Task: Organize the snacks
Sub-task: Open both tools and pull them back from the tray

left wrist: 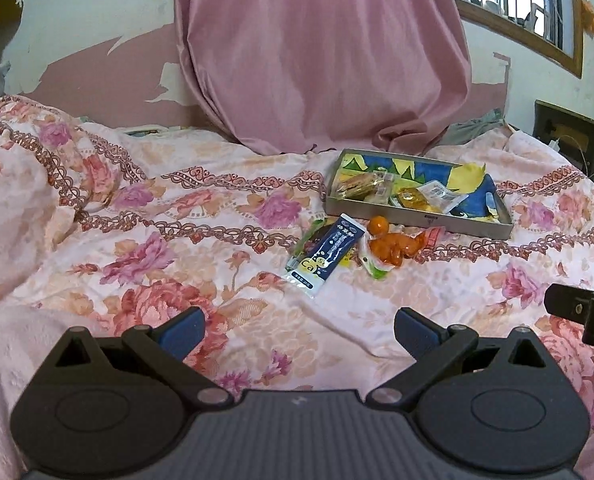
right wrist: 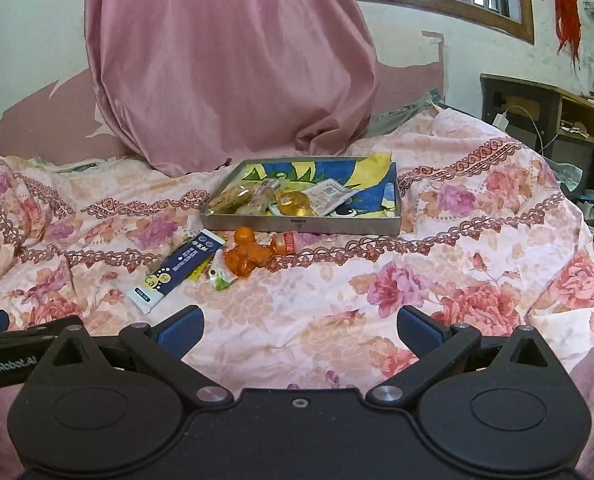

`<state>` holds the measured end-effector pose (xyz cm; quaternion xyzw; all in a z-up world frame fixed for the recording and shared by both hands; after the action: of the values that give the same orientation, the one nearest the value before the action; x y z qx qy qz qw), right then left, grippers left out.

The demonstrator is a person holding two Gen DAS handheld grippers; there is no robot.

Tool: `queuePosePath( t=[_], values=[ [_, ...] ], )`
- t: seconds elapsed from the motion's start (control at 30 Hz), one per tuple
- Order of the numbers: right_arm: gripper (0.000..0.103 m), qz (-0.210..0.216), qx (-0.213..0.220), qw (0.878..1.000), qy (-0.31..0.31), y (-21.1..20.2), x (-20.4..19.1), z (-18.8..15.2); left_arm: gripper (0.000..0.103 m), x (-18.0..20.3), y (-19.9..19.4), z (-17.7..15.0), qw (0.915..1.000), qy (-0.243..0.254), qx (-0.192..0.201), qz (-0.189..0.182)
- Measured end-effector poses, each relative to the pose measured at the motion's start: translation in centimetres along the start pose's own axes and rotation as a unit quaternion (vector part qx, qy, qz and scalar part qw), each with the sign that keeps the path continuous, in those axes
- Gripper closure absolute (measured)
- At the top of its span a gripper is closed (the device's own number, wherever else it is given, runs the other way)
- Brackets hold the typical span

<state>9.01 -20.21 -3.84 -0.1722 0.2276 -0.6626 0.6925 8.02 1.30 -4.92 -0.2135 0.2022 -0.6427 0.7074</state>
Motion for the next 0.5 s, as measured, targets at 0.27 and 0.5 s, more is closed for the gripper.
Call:
queuePosePath(
  t=[0.27,0.5],
  values=[
    [0.001,-0.012,-0.011,1.0,-0.017,0.3,-0.9,-0.1,0.0,-0.3,0.2,0.0,1.0,-0.007,-0.001,0.004],
    [0.001,-0.019,-0.021,0.999,-0.018,1.1,-0.6,-0.4,0.0,-0.6,0.5,0.2,0.9999,-0.015,-0.004,0.007]
  ],
)
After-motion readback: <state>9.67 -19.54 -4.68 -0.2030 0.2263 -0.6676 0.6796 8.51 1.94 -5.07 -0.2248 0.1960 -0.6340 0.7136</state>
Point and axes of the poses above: each gripper's, at about its wrist camera, not at the fingertips, and y roughly the way its jaws point, x to its right, z to its top, the point moved 10 cm from there along y, roughly the way its jaws point, and after that the axes turned 3 degrees about y, right-handed, at the moved point
